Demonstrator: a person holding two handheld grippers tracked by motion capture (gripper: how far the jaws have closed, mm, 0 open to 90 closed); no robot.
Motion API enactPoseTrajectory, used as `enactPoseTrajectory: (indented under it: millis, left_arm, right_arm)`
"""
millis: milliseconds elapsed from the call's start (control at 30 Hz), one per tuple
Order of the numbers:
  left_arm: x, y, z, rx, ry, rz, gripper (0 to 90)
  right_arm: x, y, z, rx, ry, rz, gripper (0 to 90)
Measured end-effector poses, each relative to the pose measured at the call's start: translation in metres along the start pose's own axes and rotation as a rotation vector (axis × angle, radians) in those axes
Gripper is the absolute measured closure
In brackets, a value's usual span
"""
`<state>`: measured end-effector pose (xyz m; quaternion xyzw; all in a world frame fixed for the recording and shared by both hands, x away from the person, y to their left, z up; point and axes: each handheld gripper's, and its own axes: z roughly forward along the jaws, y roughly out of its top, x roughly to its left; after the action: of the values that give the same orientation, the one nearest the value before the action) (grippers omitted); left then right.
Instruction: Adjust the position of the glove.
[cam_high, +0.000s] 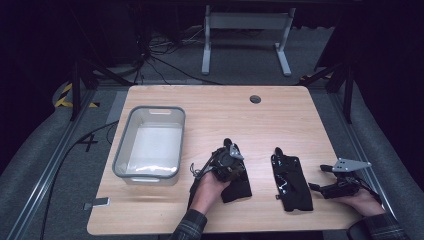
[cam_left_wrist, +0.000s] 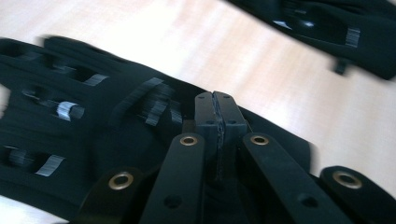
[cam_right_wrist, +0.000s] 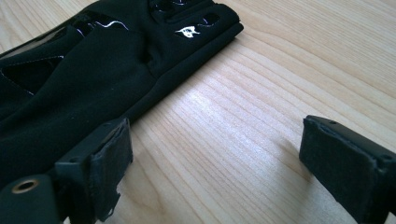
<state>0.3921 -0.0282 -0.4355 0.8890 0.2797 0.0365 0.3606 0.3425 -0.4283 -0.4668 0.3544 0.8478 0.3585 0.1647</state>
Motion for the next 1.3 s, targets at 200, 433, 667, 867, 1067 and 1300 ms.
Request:
enactPoseTrajectory:
  millis: [200,433,667,867,1067,1300]
  left_arm:
    - [0.015,0.003,0.022,0.049,0.035,-0.013,89.7]
    - [0.004,0.005,0.027,0.054,-0.014,0.028,89.8]
    - [-0.016,0.007,0.034,0.057,-0.056,0.071,89.8]
    - [-0.021,0.01,0.029,0.02,-0.062,0.066,88.0]
    - [-0.018,0.007,0.008,-0.024,-0.05,0.043,87.8]
    - [-0.011,-0.008,-0.012,-0.038,-0.003,-0.004,88.3]
  right_arm:
    - [0.0,0.0,0.0,0.0,0.002,0.002,9.9]
    - [0.0,0.0,0.0,0.0,0.003,0.001,9.9]
    - [0.0,0.0,0.0,0.0,0.003,0.002,9.8]
    - [-0.001,0.003,-0.001,0.024,0.014,-0.015,13.9]
    - [0.001,0.011,-0.004,0.023,0.053,-0.024,35.8]
    - [0.015,0.03,-0.003,-0.018,0.152,-0.061,74.3]
